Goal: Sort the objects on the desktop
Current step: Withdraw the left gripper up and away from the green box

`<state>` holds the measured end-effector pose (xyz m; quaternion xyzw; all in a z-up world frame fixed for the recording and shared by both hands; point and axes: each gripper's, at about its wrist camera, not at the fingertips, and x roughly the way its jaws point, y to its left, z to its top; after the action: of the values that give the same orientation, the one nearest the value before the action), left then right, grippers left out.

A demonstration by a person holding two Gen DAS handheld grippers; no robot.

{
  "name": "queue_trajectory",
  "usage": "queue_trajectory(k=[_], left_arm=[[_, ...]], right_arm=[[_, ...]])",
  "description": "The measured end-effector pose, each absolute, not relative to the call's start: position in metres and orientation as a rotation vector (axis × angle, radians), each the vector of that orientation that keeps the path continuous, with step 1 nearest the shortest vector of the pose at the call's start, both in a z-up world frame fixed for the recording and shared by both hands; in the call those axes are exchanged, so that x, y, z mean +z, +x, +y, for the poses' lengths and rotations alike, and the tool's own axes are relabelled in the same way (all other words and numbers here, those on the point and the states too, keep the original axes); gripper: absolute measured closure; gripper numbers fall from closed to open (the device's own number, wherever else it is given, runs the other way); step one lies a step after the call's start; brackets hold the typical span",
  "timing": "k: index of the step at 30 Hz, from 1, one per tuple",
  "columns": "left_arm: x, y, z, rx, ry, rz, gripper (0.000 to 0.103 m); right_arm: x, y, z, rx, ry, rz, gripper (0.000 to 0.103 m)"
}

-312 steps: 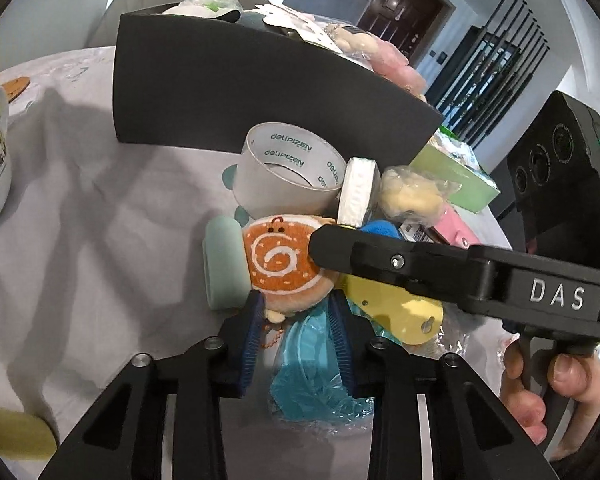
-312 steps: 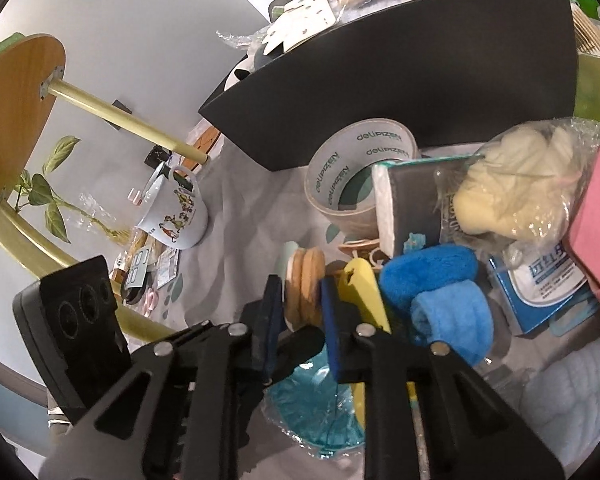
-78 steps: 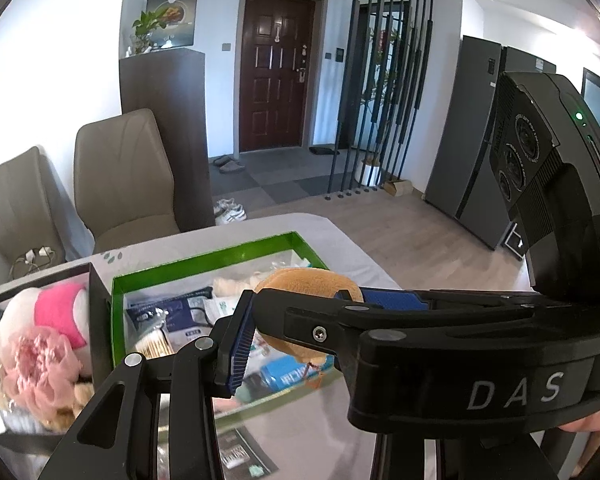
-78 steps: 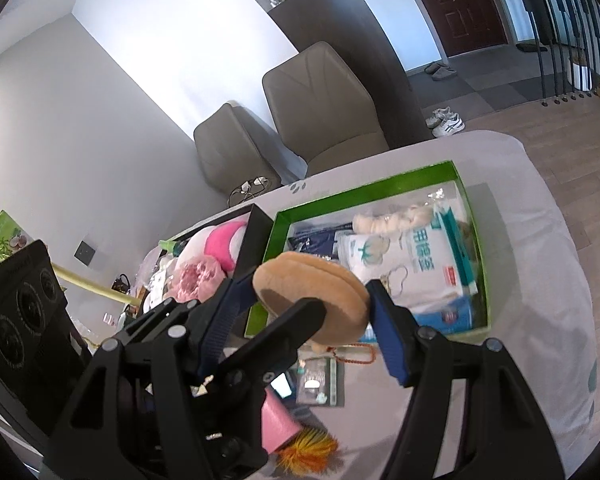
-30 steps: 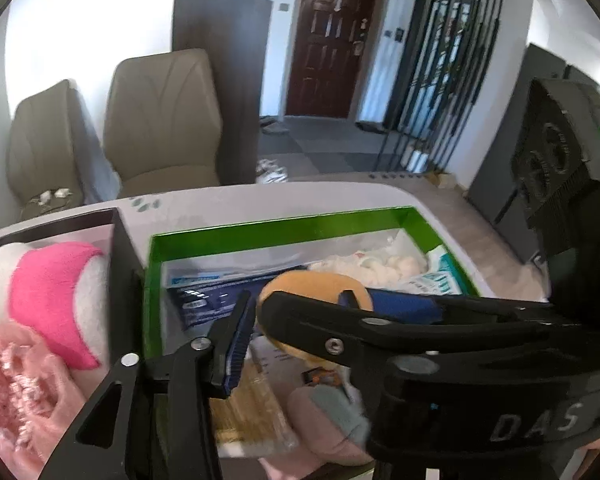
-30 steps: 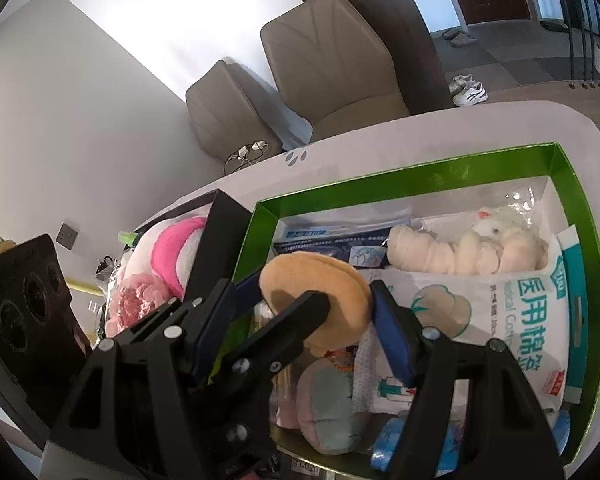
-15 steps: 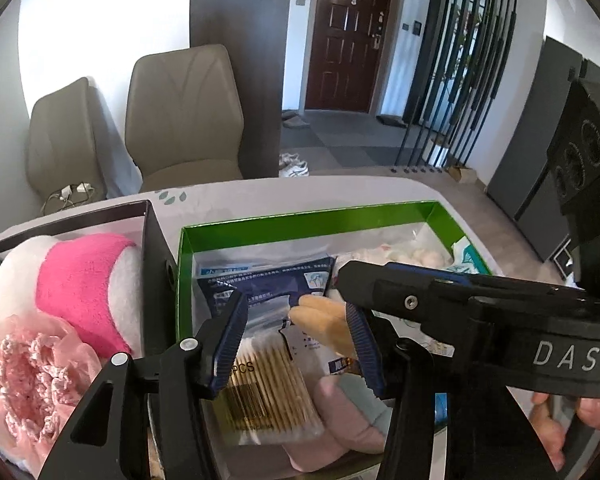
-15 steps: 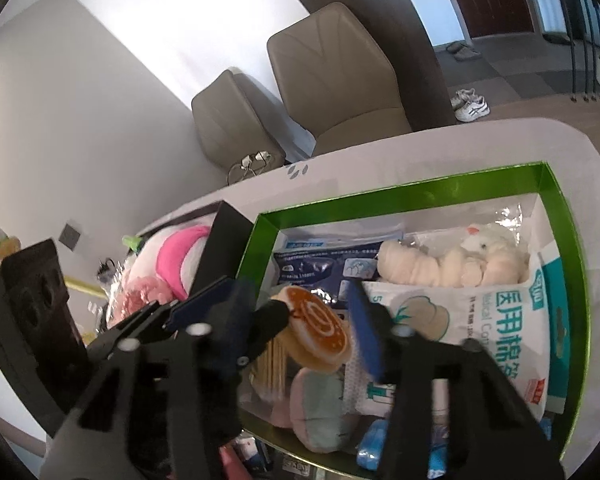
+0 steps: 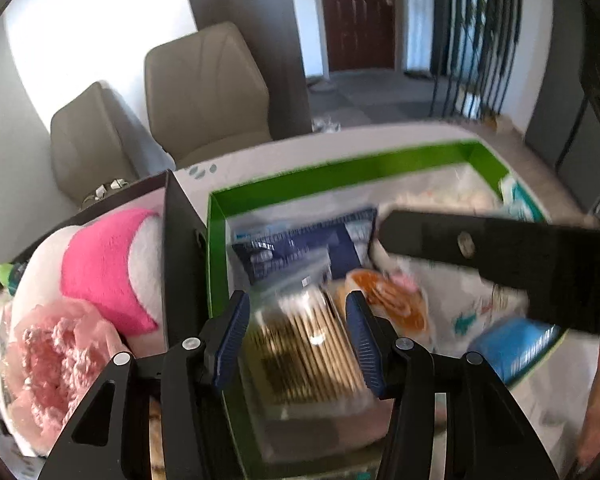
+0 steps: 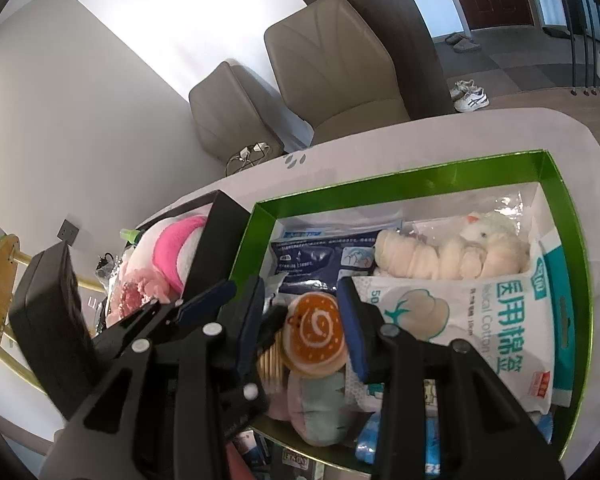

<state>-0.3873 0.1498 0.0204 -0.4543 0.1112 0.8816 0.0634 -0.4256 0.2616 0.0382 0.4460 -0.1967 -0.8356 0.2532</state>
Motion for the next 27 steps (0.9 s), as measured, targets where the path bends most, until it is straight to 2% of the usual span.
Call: queue_trajectory(k=[5, 16, 20, 27], left_arm=[[0.015, -0.382, 0.155, 2.651, -1.4, 0.449, 0.051], [0.005, -0.386, 0.166, 2.702, -1.39, 0.526, 0.051], [0.023, -0.377, 0.155, 2.736, -1.349, 0.433, 0.051], [0.064, -0.338, 0.119, 2.804, -1.233, 0.187, 0.051]], right_arm=[[0.038, -0.425, 0.263, -2.269, 1.212, -0.543, 0.064], [0.043, -0.424, 0.28, -2.348, 1.205, -0.58, 0.065], [0.051, -0.41, 0.293, -2.341, 1.165, -0.644, 0.057], [0.067, -0.371, 0.301, -2.318, 1.12, -0.681, 0.054]])
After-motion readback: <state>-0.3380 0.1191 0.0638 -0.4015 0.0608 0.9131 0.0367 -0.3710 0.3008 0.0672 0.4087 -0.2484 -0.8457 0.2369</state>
